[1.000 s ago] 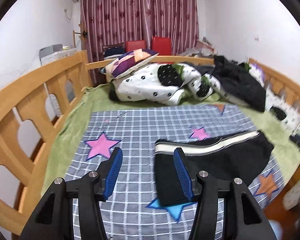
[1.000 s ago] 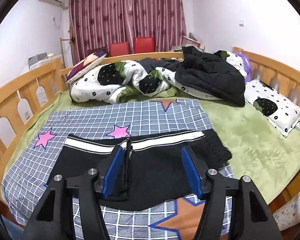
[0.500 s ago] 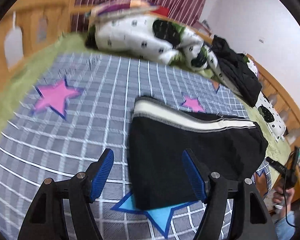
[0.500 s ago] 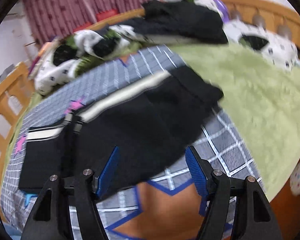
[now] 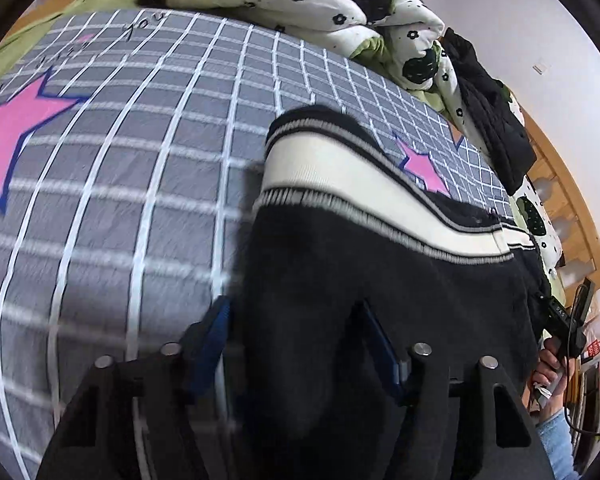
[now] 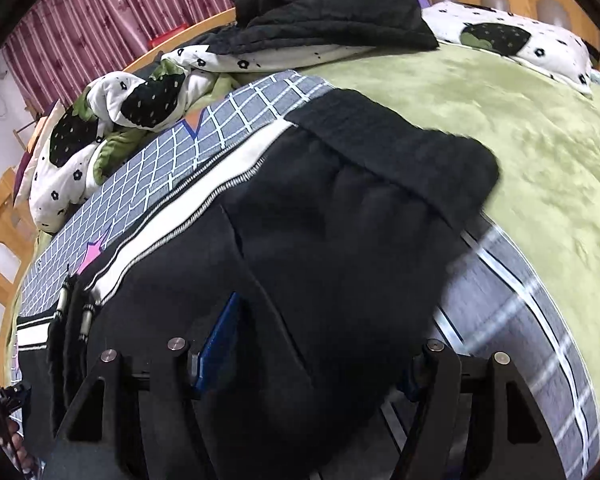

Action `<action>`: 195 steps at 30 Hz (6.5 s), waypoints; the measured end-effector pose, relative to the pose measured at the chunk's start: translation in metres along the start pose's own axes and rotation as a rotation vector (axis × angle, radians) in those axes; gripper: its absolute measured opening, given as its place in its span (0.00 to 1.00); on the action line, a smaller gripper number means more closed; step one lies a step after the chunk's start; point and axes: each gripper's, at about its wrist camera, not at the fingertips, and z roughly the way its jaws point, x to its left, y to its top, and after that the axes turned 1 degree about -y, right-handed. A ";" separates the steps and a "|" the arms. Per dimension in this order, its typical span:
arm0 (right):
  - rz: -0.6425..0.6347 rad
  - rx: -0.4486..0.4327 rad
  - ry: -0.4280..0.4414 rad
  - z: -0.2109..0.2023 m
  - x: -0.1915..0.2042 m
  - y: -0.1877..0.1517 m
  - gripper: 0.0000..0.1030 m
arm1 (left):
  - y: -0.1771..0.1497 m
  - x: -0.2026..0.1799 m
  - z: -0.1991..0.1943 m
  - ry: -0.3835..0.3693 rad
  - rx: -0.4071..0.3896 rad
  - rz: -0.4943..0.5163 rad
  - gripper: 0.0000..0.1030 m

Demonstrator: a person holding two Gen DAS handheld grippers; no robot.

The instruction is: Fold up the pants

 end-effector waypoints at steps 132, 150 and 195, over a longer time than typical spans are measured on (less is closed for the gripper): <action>-0.424 -0.182 -0.122 -0.131 0.098 -0.035 0.56 | -0.075 -0.242 0.005 0.092 -0.057 0.333 0.11; -0.387 0.150 0.274 -0.071 0.198 -0.067 0.61 | -0.124 -0.079 -0.112 0.162 -0.144 0.030 0.63; -0.380 -0.048 0.061 -0.044 0.108 -0.005 0.16 | -0.161 -0.162 -0.028 0.153 -0.127 0.176 0.15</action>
